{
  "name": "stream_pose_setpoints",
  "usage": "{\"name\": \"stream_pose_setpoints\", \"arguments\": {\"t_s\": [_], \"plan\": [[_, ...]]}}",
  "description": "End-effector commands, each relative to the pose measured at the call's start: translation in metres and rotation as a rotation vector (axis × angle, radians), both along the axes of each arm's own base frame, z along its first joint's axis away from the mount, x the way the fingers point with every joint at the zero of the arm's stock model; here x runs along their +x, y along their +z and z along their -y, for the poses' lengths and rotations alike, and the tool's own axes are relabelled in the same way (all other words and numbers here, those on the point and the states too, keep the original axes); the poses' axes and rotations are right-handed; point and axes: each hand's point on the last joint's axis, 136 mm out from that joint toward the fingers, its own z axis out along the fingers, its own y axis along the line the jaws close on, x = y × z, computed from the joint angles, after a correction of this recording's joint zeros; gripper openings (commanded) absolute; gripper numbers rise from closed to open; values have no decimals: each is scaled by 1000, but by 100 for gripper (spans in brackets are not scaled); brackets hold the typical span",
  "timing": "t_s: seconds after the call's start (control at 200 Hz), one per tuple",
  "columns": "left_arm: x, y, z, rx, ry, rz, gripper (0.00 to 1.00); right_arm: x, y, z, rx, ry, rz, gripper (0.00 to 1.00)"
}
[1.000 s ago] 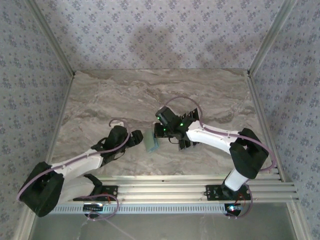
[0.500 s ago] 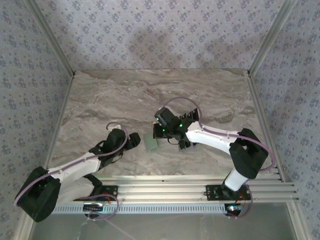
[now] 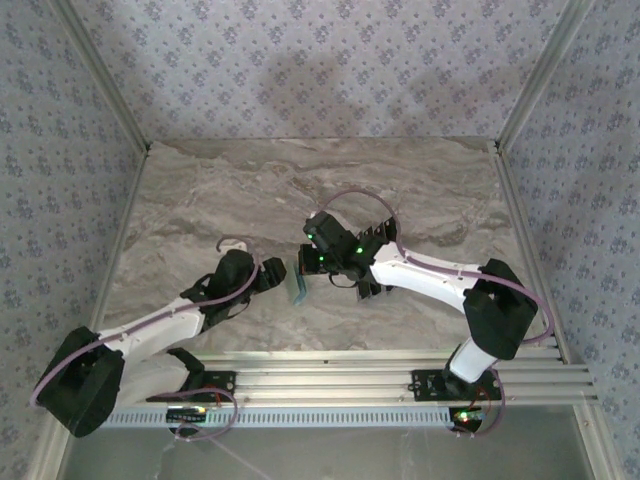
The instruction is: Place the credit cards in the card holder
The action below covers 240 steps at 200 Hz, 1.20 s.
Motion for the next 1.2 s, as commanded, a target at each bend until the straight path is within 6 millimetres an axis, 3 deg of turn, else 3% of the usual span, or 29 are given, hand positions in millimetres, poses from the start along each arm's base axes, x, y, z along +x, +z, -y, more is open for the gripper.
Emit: {"name": "stream_pose_setpoints", "arguments": {"t_s": [0.0,0.455,1.194], "plan": [[7,16,12,-27,-28,35,84,-1,14,-1,19,-8,5,0],[10,21,25,-32,-58,42,84,-2,19,-3,30,-3,13,0],[10,2,36,7,-97,-7,83,-1,15,-1,24,-8,8,0]]}}
